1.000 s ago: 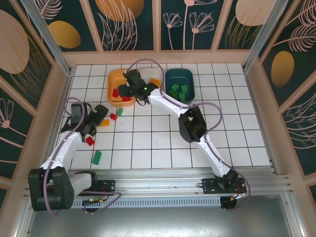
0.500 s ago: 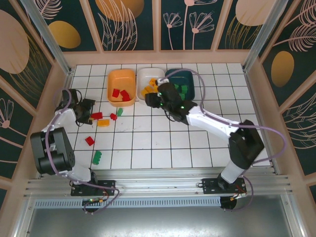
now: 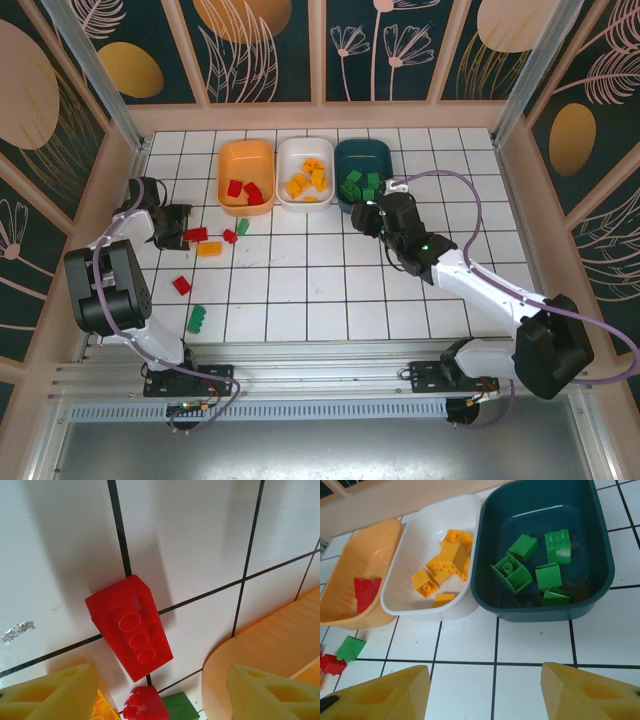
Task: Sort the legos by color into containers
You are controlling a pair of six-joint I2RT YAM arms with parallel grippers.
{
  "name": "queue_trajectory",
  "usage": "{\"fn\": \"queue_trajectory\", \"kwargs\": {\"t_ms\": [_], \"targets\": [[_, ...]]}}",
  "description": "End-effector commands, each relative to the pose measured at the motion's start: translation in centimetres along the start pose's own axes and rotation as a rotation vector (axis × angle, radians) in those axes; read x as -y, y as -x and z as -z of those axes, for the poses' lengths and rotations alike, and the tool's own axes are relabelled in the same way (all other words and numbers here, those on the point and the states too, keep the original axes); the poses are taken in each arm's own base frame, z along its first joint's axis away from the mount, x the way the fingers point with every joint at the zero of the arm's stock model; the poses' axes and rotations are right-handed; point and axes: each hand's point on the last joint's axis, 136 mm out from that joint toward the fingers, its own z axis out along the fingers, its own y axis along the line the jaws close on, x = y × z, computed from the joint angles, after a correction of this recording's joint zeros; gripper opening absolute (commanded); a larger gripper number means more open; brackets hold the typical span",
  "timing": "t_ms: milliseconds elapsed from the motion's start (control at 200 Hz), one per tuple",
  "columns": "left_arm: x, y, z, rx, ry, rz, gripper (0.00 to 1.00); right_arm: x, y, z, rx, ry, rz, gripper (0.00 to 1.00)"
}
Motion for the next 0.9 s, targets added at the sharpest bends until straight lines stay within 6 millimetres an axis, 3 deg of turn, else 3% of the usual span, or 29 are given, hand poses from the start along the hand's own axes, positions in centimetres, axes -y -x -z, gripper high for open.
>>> {"fn": "queue_trajectory", "kwargs": {"t_ms": [0,370,631,766,896], "targets": [[-1.6,0.2,-1.2,-0.018,0.081,0.062,0.68,0.7,0.4,0.6,0.035,-0.023,-0.026,0.61],[-2.0,0.6,-4.2,-0.054,0.107,0.065,0.65,1.6,0.1,1.4,0.040,-0.047,-0.042,0.62],[-1.8,0.7,-5.4,-0.075,0.103,0.055,0.48,1.8,-0.4,1.5,0.028,-0.050,-0.044,0.61],[-1.3,0.6,-5.1,-0.070,0.070,0.035,0.40,1.9,-0.4,1.6,0.025,-0.052,-0.043,0.61],[0.4,0.9,-3.4,-0.035,0.005,0.003,0.31,1.9,-0.5,1.6,0.024,-0.052,-0.044,0.61]]}}
